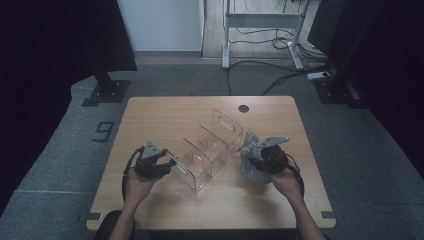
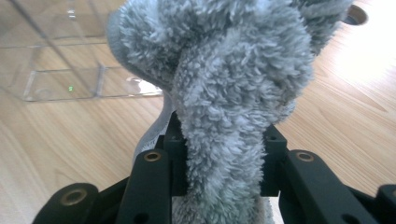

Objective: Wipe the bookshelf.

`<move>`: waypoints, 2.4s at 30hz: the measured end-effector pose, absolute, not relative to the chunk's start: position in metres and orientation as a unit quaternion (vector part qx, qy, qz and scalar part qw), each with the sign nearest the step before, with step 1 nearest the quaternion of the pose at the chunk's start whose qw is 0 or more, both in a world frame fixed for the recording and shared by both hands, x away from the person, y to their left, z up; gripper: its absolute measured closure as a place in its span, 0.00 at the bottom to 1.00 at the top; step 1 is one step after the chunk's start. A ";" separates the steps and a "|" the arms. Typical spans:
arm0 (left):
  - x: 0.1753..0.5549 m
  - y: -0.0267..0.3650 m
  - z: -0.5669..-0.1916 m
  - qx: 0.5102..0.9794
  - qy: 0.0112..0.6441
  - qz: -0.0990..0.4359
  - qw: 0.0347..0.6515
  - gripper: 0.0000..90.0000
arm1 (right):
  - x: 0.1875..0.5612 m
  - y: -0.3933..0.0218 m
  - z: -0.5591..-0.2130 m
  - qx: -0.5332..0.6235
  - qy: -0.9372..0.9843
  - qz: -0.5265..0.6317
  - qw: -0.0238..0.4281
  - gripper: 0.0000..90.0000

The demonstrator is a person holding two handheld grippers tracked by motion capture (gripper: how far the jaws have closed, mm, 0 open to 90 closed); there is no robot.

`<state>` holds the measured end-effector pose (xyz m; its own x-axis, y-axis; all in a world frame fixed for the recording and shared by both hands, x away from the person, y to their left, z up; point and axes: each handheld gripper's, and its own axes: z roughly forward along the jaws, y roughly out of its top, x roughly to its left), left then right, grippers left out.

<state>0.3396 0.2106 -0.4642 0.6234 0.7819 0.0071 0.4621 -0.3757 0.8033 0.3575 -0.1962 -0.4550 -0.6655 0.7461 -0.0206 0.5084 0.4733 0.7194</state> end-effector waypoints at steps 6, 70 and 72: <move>0.337 0.213 -0.463 0.811 0.377 0.191 0.403 0.50 | 0.361 -0.212 -0.456 0.394 0.833 0.346 0.175 0.71; 0.325 0.212 -0.466 0.818 0.347 0.181 0.422 0.49 | 0.387 -0.197 -0.501 0.403 0.847 0.314 0.147 0.74; 0.324 0.211 -0.466 0.816 0.349 0.184 0.422 0.49 | 0.382 -0.202 -0.497 0.405 0.844 0.318 0.150 0.74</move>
<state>0.3245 0.2113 -0.4664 0.6887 0.7251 0.0063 0.4143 -0.4005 0.8173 0.3820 -0.2020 -0.4970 -0.6266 0.7793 0.0036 0.5880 0.4697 0.6585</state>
